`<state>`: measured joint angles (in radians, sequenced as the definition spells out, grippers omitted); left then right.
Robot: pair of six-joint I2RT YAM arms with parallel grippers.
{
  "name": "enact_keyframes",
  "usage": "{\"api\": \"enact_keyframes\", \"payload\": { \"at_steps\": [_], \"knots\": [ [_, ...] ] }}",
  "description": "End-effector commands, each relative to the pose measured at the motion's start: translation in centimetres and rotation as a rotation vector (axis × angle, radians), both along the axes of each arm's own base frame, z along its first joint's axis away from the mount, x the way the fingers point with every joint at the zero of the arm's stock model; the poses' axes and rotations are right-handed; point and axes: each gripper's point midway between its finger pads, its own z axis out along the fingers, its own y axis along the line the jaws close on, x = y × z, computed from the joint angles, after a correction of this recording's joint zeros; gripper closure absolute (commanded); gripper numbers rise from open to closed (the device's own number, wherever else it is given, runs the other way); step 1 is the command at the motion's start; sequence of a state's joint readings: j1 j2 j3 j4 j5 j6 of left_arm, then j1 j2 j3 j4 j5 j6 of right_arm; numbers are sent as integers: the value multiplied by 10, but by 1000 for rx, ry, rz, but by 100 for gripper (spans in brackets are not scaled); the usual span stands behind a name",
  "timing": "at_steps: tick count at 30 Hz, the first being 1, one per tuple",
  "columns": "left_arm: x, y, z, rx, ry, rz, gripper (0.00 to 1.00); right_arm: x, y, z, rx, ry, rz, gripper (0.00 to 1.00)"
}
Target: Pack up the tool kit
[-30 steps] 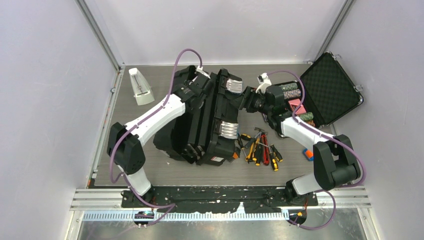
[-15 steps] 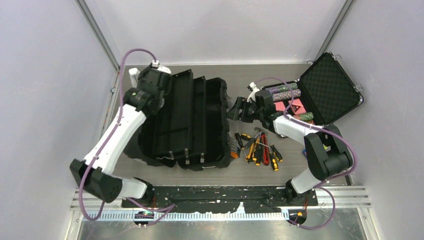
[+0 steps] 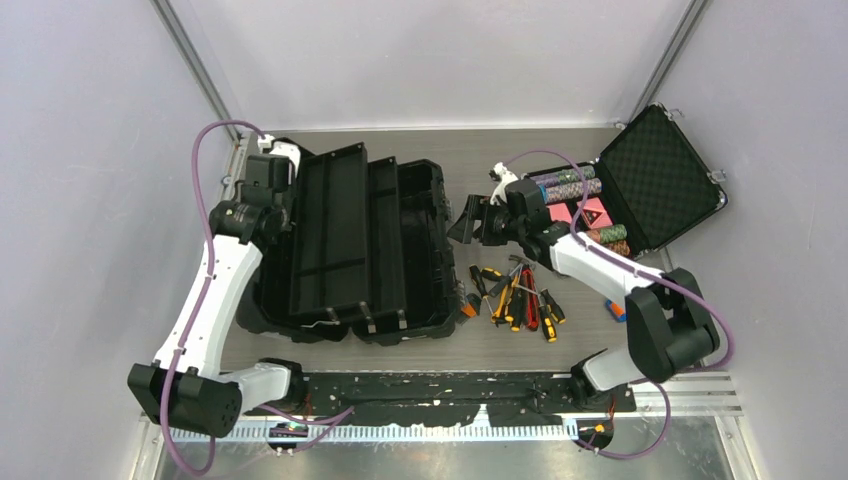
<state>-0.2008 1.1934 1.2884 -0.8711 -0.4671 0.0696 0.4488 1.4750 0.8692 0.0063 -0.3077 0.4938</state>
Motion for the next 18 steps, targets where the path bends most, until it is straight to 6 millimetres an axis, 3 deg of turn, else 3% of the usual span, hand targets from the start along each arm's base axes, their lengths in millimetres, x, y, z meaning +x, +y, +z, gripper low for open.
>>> {"api": "enact_keyframes", "payload": {
  "at_steps": [1,5,8,10,13,18],
  "knots": [
    [25,0,40,-104,-232,24,100,1,2,55,-5,-148,-9,22],
    [25,-3,45,-120,-252,12,100,-3,-1,74,3,-197,-21,21],
    [24,-4,48,-123,-261,9,100,-9,11,81,19,-203,27,21],
    [25,-5,51,-130,-267,4,100,-10,20,77,13,-188,50,21],
    [27,-7,53,-141,-276,-1,100,-7,29,55,-10,-132,54,21],
    [32,-3,48,-167,-284,13,100,1,40,29,2,-67,56,31]
  ]
}}
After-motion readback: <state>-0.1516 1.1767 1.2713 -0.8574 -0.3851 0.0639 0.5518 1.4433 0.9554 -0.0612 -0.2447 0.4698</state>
